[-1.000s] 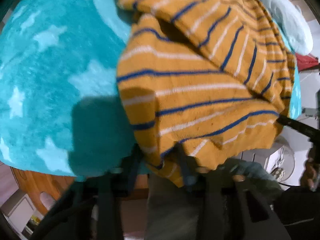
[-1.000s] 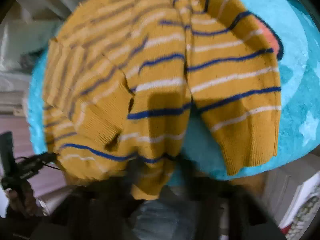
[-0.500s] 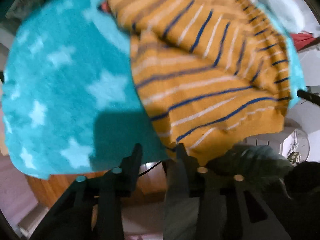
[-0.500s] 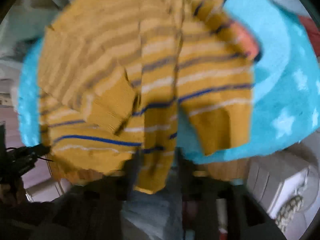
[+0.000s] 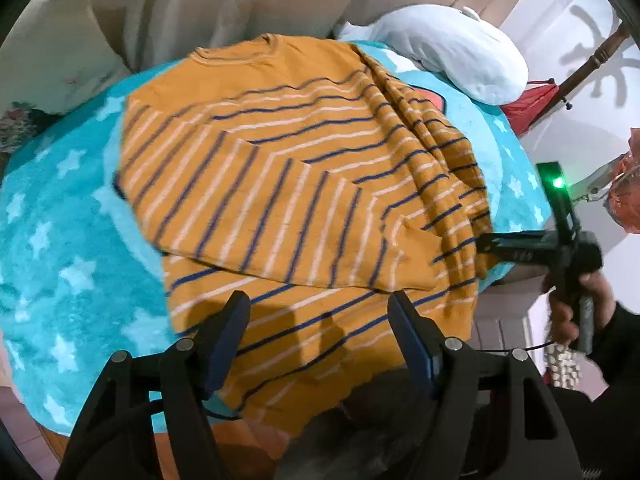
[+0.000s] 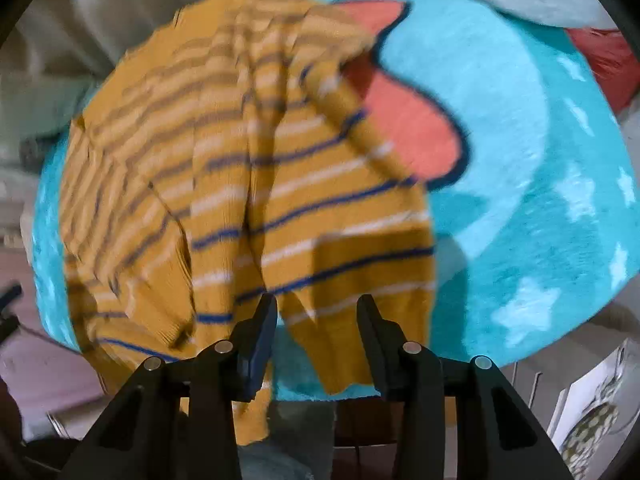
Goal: Fold small clothes
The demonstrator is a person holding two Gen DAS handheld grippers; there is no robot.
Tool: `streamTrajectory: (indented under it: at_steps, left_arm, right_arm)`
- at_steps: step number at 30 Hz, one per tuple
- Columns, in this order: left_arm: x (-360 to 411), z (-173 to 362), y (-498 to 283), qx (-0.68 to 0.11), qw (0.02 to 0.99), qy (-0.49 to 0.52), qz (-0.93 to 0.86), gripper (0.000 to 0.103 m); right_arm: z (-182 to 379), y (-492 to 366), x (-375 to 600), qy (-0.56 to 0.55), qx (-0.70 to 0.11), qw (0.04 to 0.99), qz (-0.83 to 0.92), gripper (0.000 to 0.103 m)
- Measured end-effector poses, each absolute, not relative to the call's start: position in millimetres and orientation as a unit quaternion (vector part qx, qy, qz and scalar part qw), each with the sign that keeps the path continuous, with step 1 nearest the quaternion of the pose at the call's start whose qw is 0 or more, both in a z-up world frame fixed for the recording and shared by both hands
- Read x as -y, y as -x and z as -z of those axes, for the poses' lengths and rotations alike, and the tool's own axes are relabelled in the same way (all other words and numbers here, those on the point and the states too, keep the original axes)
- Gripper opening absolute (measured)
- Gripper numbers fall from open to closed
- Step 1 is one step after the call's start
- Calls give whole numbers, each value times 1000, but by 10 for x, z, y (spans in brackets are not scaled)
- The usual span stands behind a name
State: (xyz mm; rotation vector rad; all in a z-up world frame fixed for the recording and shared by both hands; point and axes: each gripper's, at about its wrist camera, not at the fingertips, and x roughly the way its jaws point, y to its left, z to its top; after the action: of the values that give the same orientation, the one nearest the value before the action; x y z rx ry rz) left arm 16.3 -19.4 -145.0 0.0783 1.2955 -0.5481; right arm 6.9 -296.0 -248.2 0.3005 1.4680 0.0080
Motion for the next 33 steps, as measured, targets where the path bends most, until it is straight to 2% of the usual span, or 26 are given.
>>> streamTrajectory:
  at_steps: [4,6,7,8,11,17,22,24,28,33]
  left_arm:
    - [332,1555,-158,-599,754,-53,263,71]
    - [390,1562,-175,-602,751,-55,267,71]
    - [420,1564,-185,-602,749,-55,270,71]
    - [445,1556,-191,-602,748,-55,273,71]
    - [499,1488,-210,-597,748,-47,285,71]
    - [377,1403,-372,-606,742,35,285,71]
    - [192,1368,-495,-607,744,85,266,71]
    - [99,1378,-528,-609,743,104,259,71]
    - [-172,1436,-623,-612,740,156,230,71]
    - [-429,1644,-769,-629,731,180,195,71]
  right_arm:
    - [2602,-74,2794,-59,-682,728,23,45]
    - [2624,-71,2774,-35,-681,730,35,38]
    - [2610,-76,2768,-28,-681,730,37,21]
    - [2588,-95,2795,-33,-686,726,40,9]
    - [2329,-160,3100,-92,-676,729,53,9]
    - [1297,-304,3543,-199,-602,772,41,9]
    - [591,-333,3197,-251,-544,795,-92,9]
    - [475,-390,2957,-254,-537,795,-124,9]
    - [781,-575,2346,-228,-577,767,-164,10]
    - [1741,-819,1663,-186,-628,728,-203,12]
